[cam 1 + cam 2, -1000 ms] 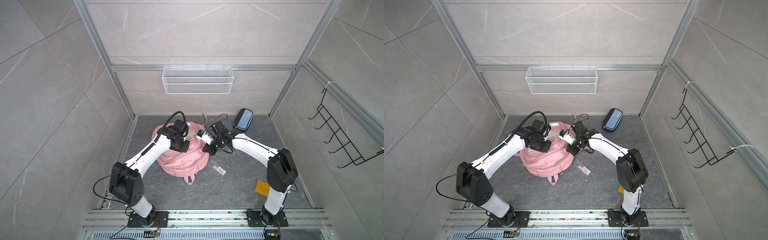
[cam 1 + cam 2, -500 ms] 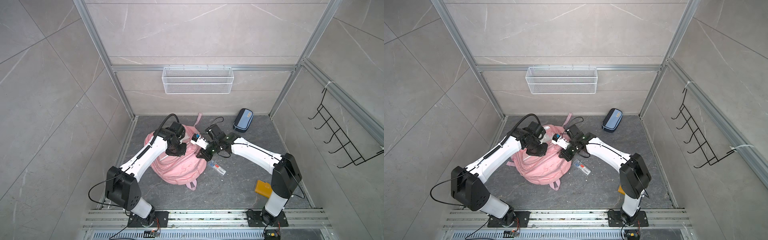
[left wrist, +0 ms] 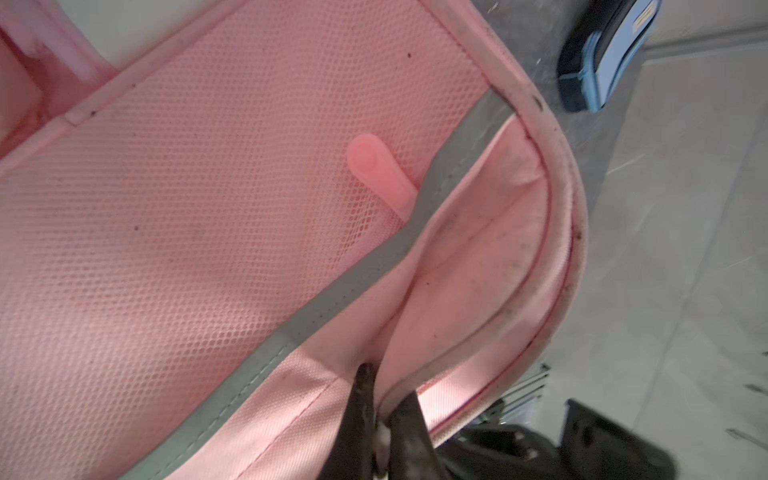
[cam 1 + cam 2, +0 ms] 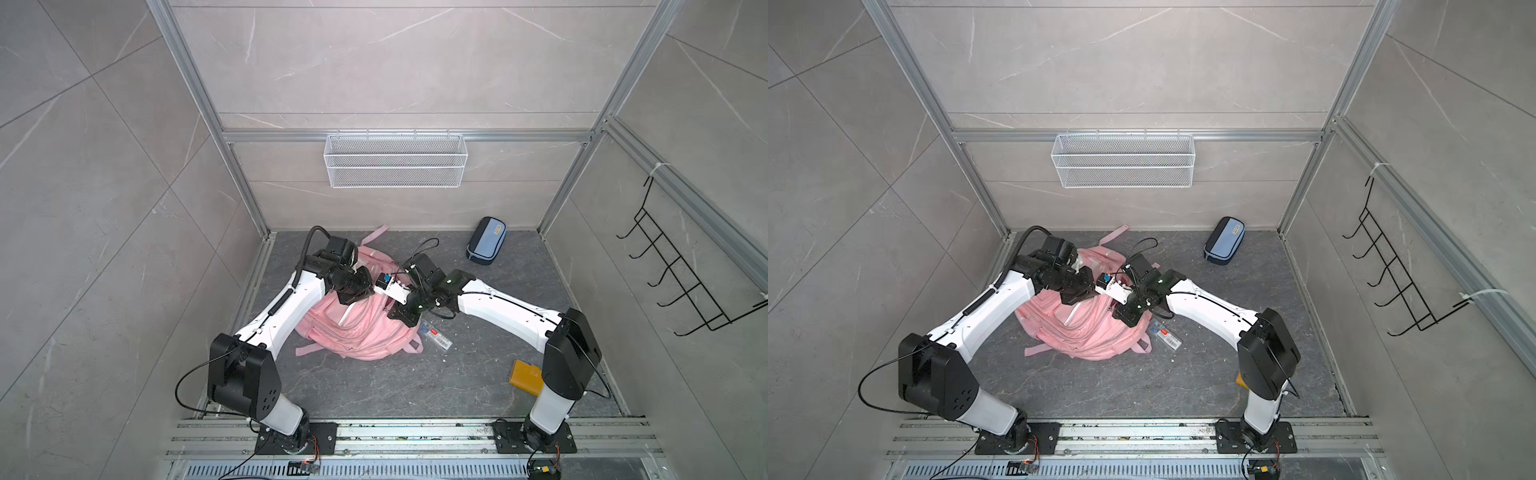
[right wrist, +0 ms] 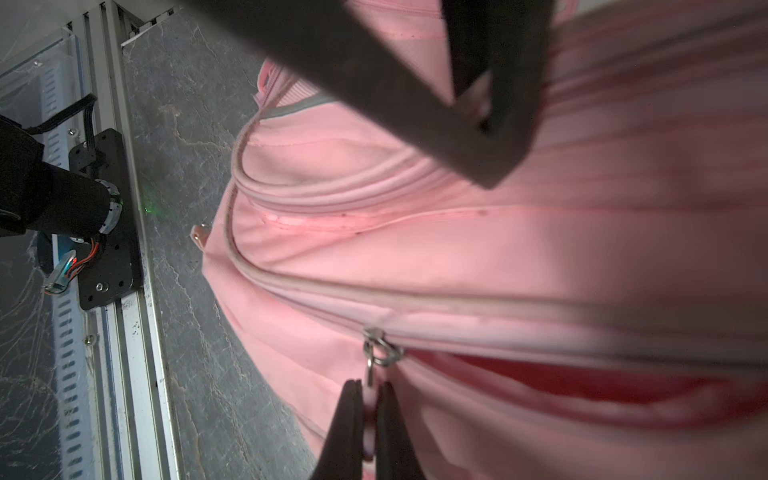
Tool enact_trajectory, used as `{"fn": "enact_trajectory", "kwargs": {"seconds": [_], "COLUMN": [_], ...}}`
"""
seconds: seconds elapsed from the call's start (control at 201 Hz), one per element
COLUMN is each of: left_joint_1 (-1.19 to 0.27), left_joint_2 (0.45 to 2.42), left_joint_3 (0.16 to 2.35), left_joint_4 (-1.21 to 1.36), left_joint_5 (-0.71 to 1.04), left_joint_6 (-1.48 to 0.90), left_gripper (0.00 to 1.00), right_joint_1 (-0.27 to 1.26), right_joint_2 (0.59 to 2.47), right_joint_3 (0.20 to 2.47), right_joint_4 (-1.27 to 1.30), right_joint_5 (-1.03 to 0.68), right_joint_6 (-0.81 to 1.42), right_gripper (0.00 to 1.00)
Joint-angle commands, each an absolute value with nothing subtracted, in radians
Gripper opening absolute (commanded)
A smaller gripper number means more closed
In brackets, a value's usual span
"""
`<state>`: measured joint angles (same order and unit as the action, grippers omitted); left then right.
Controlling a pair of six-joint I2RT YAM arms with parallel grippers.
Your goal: Pack the student bag
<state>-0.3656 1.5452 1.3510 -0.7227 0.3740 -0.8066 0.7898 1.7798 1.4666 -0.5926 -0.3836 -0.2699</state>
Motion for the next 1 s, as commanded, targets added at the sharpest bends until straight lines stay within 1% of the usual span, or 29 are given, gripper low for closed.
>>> {"fn": "enact_trajectory", "kwargs": {"seconds": [0.0,0.154,0.418,0.538,0.742,0.841,0.916,0.991], "left_joint_1": [-0.319,-0.318,-0.316,-0.317,-0.322,-0.328,-0.334,-0.338], "left_joint_2": [1.491,1.475,1.428,1.396,1.366,1.367,1.373,1.377], "left_joint_3": [1.390,1.421,1.332,1.335,1.338,1.332,1.337,1.344], "left_joint_4": [-0.439,-0.400,-0.220,-0.173,-0.156,-0.129,-0.113,-0.105], "left_joint_5": [0.428,0.401,0.334,0.276,0.229,0.218,0.216,0.217], "left_joint_6": [-1.054,-1.157,-1.403,-1.457,-1.535,-1.569,-1.584,-1.592], "left_gripper": [0.00,0.00,0.00,0.00,0.00,0.00,0.00,0.00], "right_joint_1": [0.828,0.841,0.898,0.931,0.973,1.002,1.018,1.026], "right_joint_2": [1.762,1.752,1.763,1.780,1.786,1.827,1.873,1.917], "right_joint_3": [1.469,1.427,1.371,1.344,1.318,1.328,1.349,1.384], "right_joint_4": [-0.626,-0.562,-0.445,-0.387,-0.244,-0.202,-0.188,-0.184], "right_joint_5": [-0.388,-0.384,-0.351,-0.325,-0.275,-0.259,-0.283,-0.350], "right_joint_6": [-0.276,-0.235,-0.145,-0.106,-0.003,0.000,-0.005,-0.006], "right_gripper": [0.00,0.00,0.00,0.00,0.00,0.00,0.00,0.00]}}
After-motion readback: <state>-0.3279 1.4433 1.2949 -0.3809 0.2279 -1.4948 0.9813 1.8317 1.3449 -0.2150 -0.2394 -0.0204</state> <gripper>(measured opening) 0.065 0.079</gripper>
